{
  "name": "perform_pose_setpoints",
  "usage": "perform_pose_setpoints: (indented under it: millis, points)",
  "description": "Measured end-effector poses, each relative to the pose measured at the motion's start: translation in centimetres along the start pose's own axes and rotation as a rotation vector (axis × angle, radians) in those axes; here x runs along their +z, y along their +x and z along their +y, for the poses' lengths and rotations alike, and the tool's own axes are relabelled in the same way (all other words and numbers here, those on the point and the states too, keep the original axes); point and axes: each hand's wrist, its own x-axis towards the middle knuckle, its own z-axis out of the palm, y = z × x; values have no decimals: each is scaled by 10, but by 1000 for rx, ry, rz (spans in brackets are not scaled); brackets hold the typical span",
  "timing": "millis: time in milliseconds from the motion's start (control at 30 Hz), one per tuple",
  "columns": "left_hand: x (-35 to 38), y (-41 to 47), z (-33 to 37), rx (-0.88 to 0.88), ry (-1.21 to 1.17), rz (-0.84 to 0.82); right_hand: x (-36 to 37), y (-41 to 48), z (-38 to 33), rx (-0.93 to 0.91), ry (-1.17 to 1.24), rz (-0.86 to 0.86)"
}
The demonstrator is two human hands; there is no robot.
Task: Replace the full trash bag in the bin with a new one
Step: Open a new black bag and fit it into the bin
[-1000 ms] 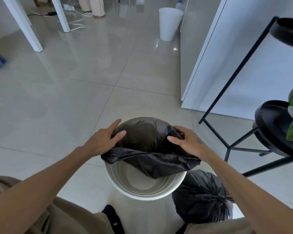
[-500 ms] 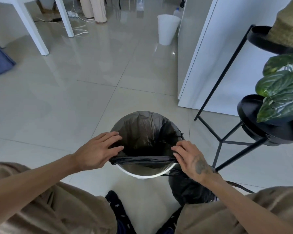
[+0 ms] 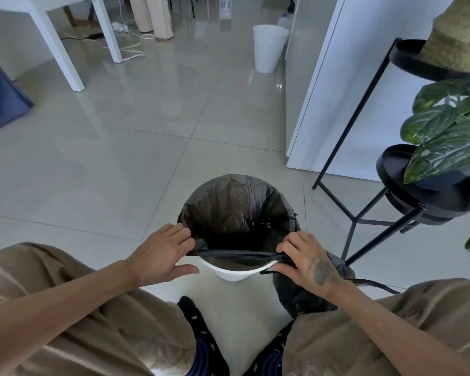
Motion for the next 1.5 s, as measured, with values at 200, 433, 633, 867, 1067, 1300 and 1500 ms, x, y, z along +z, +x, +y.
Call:
perform_pose_setpoints:
  millis: [200, 433, 633, 867, 1067, 1300, 1500]
  points:
    - [0, 6, 20, -42, 4, -15, 10, -4, -1, -10, -42, 59]
    - [-2, 4, 25, -77, -47, -34, 13, -7, -6, 38, -8, 85]
    - [4, 0, 31, -47, -59, -45, 10, -10, -17, 56, -20, 42]
    - [14, 3, 32, -183, -170, -102, 11, -7, -27, 193, 172, -38]
    - [23, 0, 25, -351, -254, -498, 21, -14, -31, 333, 258, -214]
    - [9, 7, 0, -956, -613, -415, 15, 0, -27, 986, 521, 49]
    - [-1, 46, 7, -1368, -1093, 394, -1, 34, -31, 1196, 895, 348]
